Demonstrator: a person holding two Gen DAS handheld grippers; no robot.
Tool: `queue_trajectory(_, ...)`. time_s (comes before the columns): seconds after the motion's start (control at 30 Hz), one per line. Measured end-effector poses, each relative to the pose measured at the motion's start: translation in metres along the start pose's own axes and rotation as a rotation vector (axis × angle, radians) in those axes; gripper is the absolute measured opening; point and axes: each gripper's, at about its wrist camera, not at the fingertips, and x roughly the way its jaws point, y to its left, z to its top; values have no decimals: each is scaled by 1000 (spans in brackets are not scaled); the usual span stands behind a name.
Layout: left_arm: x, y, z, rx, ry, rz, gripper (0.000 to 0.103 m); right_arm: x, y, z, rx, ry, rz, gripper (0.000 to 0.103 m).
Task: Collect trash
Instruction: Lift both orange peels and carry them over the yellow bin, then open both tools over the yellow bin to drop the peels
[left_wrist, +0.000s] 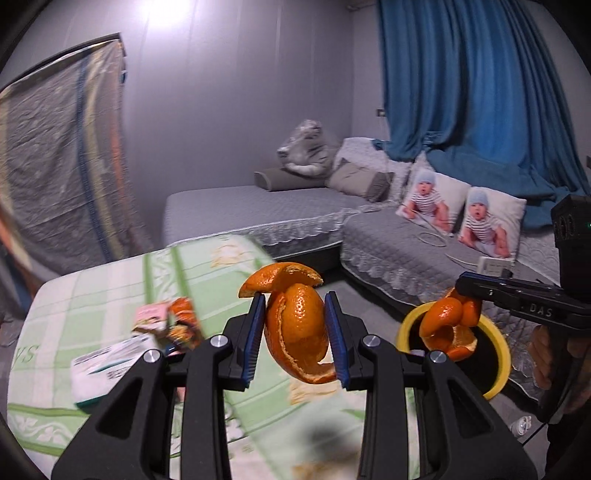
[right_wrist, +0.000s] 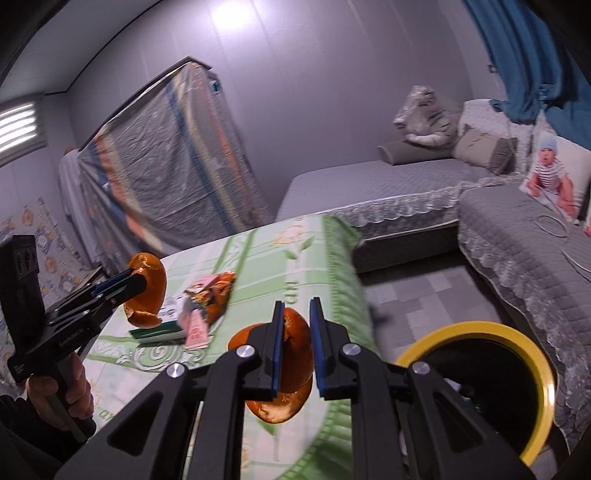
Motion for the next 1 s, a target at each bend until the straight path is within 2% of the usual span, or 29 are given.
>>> queue_trajectory(0.2, 28, -45, 9, 52, 22, -93, 31, -15, -37, -5, 42, -20, -105, 13)
queue_trajectory(0.43, 57, -94, 12, 102, 50, -167, 31, -25, -77, -14, 94, -35, -204, 13)
queue_trajectory(0.7, 85, -128, 8, 136, 96, -239, 31, -30, -115, -30, 144, -43, -304, 13)
queue_trajectory(0.87, 98, -154, 2, 166, 102, -275, 32, -26, -139, -42, 195, -30, -347, 13)
queue_trajectory(1.0, 117, -170, -4, 168, 139, -309, 32, -22, -159, -53, 235, -9, -392, 13)
